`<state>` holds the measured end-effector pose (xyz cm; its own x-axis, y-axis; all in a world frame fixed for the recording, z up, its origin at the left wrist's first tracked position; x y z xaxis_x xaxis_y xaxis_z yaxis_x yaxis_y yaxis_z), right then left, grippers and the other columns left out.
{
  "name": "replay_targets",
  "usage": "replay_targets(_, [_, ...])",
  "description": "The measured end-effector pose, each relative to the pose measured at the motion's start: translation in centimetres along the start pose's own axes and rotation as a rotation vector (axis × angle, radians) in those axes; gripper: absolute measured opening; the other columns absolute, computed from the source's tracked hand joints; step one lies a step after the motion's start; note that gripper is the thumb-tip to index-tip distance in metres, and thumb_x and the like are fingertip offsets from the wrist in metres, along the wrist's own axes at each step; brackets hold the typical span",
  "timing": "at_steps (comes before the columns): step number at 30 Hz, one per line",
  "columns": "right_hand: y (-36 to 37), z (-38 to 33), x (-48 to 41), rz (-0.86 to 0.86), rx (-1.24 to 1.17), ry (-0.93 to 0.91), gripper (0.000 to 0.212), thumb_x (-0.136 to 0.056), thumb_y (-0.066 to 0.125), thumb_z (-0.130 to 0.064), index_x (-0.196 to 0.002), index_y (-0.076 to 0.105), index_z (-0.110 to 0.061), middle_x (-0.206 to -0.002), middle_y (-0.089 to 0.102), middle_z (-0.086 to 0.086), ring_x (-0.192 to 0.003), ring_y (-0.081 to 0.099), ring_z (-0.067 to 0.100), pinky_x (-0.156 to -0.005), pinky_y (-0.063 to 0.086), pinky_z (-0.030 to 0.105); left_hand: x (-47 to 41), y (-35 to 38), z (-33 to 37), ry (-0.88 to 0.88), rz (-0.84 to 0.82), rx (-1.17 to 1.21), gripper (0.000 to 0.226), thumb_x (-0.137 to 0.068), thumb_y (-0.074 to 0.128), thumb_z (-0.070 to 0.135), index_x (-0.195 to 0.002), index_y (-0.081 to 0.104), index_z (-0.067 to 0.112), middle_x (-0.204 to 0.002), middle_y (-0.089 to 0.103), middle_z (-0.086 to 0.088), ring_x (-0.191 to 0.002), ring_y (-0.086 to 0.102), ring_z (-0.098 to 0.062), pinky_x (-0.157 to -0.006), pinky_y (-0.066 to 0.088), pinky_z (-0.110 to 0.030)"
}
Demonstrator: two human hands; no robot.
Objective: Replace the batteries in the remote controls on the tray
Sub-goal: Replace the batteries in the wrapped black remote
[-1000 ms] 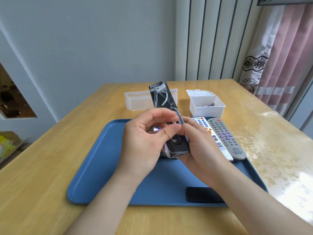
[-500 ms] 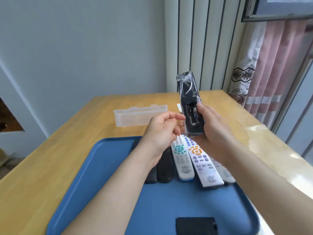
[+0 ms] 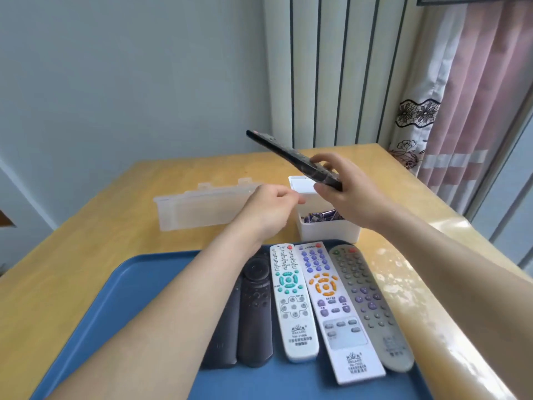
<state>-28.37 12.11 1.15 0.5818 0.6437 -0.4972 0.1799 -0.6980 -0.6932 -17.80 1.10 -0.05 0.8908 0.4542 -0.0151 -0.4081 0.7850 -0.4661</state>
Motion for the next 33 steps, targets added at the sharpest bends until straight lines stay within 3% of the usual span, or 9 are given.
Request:
replay_targets(3, [-0.7, -1.0, 1.1, 0.079, -0.385, 0.149, 0.031, -0.096, 0.058, -0.016, -0.126, 0.052, -0.023, -0.096, 0.058, 0.002, -0.065, 0.048, 0.006, -0.058, 0.04, 0.02, 1.3, 0.0, -0.4, -0.099, -0.107, 0.306, 0.029, -0.095, 0.038, 0.003, -0.106, 0.063, 0.012, -0.074, 0.04, -0.002, -0.057, 0.035, -0.009, -0.044, 0.023, -0.019])
replay_targets(6, [-1.1, -3.2, 3.3, 0.122, -0.987, 0.397, 0.022, -0.102, 0.05, -0.022, -0.123, 0.054, -0.02, -0.098, 0.061, 0.012, -0.077, 0.057, 0.019, -0.063, 0.046, 0.028, 3.8, -0.9, 0.9, -0.034, -0.163, 0.489, 0.039, -0.092, 0.038, -0.013, -0.117, 0.06, 0.006, -0.082, 0.052, -0.005, -0.07, 0.047, -0.012, -0.056, 0.037, -0.021])
replay_targets(10, [-0.3, -6.9, 6.6, 0.083, -1.421, 0.59, 0.03, -0.103, 0.044, -0.027, -0.123, 0.056, -0.007, -0.105, 0.067, 0.021, -0.073, 0.065, 0.027, -0.067, 0.053, 0.035, 8.0, -3.7, 2.2, 0.206, 0.097, 0.511, 0.031, -0.085, 0.063, -0.009, -0.104, 0.063, 0.015, -0.083, 0.07, -0.005, -0.077, 0.066, -0.015, -0.076, 0.054, -0.025])
replay_targets(15, [1.3, -11.9, 10.0, -0.025, -1.559, 0.537, 0.021, -0.094, 0.053, -0.003, -0.115, 0.056, -0.004, -0.087, 0.067, 0.018, -0.071, 0.063, 0.026, -0.06, 0.049, 0.031, 13.0, -5.7, 2.6, 0.361, 0.298, 0.435, 0.024, -0.074, 0.076, -0.003, -0.086, 0.062, 0.012, -0.075, 0.071, 0.001, -0.068, 0.068, -0.008, -0.067, 0.052, -0.018])
replay_targets(17, [1.8, -13.2, 10.7, -0.047, -1.565, 0.491, 0.028, -0.089, 0.054, 0.008, -0.114, 0.057, -0.002, -0.083, 0.067, 0.016, -0.07, 0.064, 0.025, -0.06, 0.051, 0.029, 13.9, -6.3, 1.8, 0.36, 0.333, 0.463, 0.021, -0.074, 0.077, -0.002, -0.081, 0.064, 0.012, -0.075, 0.071, 0.002, -0.074, 0.069, -0.011, -0.072, 0.055, -0.022])
replay_targets(20, [2.4, -14.0, 11.5, -0.043, -1.536, 0.464, 0.035, -0.085, 0.057, 0.013, -0.118, 0.055, 0.001, -0.094, 0.071, 0.018, -0.078, 0.068, 0.025, -0.066, 0.054, 0.027, 15.0, -6.6, 0.8, 0.343, 0.313, 0.559, 0.022, -0.075, 0.074, -0.006, -0.082, 0.062, 0.01, -0.083, 0.075, -0.007, -0.081, 0.072, -0.022, -0.077, 0.057, -0.029])
replay_targets(25, [3.1, -14.6, 12.8, -0.006, -1.471, 0.475, 0.043, -0.081, 0.062, 0.017, -0.12, 0.057, 0.0, -0.099, 0.069, 0.02, -0.081, 0.071, 0.024, -0.067, 0.056, 0.025, 16.7, -6.7, -0.7, 0.32, 0.376, 0.635, 0.023, -0.074, 0.074, -0.009, -0.086, 0.064, 0.008, -0.077, 0.073, -0.005, -0.078, 0.072, -0.017, -0.07, 0.054, -0.022])
replay_targets(29, [3.2, -14.8, 13.1, 0.018, -1.418, 0.465, 0.04, -0.082, 0.063, 0.014, -0.118, 0.057, -0.002, -0.1, 0.07, 0.021, -0.082, 0.07, 0.026, -0.071, 0.057, 0.028, 17.2, -6.9, -0.9, 0.36, 0.437, 0.558, 0.019, -0.075, 0.075, -0.004, -0.087, 0.069, 0.01, -0.077, 0.075, 0.0, -0.074, 0.072, -0.01, -0.066, 0.052, -0.016])
replay_targets(33, [3.7, -14.8, 13.4, 0.017, -1.447, 0.537, 0.022, -0.096, 0.058, -0.016, -0.116, 0.06, -0.005, -0.108, 0.07, 0.023, -0.079, 0.068, 0.027, -0.068, 0.056, 0.031, 18.3, -7.0, -0.2, 0.454, 0.489, 0.508, 0.015, -0.077, 0.074, 0.0, -0.084, 0.068, 0.011, -0.074, 0.075, 0.003, -0.067, 0.071, -0.009, -0.064, 0.053, -0.017])
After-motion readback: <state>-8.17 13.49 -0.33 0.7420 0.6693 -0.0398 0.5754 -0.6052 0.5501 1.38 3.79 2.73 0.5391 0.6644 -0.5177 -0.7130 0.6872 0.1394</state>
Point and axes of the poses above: each hand's wrist, its own x-axis away from the middle knuckle, its own y-axis out of the palm, z = x × y, the point moved 6 cm from there along -x, towards the middle knuckle
